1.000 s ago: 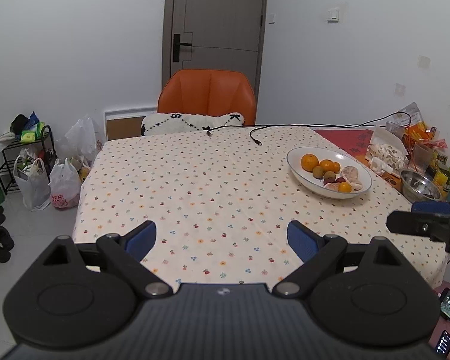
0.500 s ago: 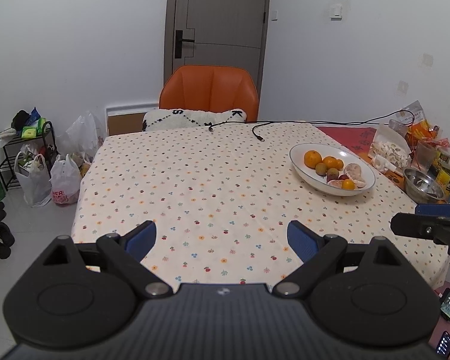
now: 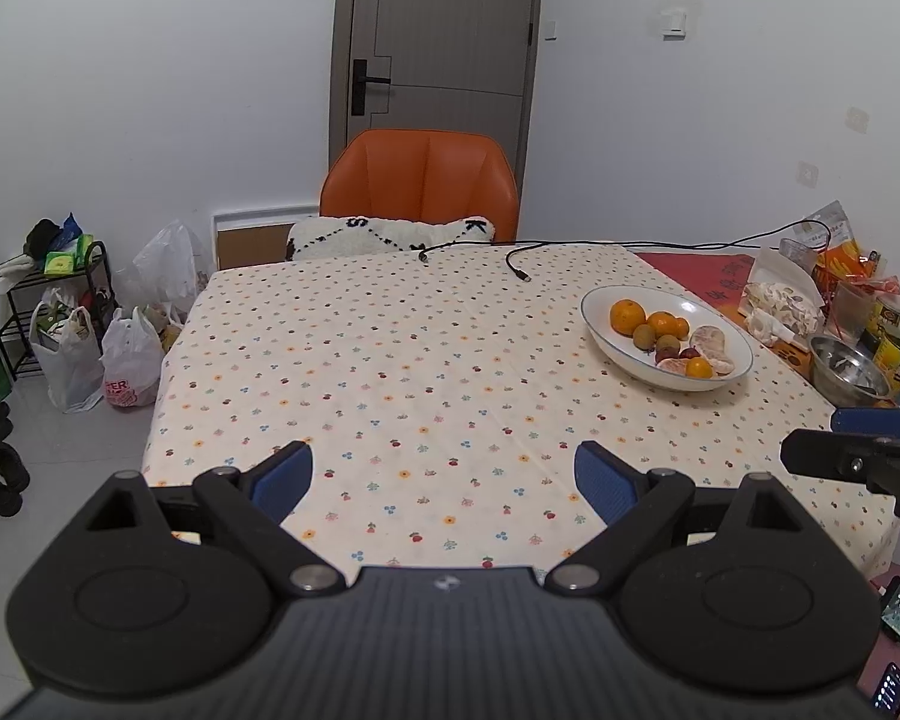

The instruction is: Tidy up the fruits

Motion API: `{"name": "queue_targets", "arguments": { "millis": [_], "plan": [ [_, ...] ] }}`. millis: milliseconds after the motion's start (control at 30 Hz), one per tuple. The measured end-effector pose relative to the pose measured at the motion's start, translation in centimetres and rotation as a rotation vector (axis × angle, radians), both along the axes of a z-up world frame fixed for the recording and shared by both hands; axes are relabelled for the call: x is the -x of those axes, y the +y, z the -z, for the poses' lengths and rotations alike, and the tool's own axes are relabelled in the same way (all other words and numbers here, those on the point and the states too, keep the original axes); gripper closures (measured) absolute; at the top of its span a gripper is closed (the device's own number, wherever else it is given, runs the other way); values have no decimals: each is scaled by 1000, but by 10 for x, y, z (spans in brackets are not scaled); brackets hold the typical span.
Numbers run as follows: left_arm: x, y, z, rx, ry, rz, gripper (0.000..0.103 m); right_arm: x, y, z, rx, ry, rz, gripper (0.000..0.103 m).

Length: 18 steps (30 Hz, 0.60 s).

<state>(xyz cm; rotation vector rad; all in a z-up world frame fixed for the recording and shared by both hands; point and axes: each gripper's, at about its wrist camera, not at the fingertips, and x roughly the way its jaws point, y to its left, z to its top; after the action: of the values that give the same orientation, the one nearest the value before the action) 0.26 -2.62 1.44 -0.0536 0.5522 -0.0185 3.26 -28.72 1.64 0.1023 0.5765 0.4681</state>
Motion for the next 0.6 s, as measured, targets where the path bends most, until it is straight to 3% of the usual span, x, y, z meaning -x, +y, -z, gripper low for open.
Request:
{"name": "queue_targets", "arguments": {
  "millis": [600],
  "plan": [
    [-1, 2, 2, 1, 8, -5, 10, 0, 0, 0, -1, -1, -4, 0]
  ]
}}
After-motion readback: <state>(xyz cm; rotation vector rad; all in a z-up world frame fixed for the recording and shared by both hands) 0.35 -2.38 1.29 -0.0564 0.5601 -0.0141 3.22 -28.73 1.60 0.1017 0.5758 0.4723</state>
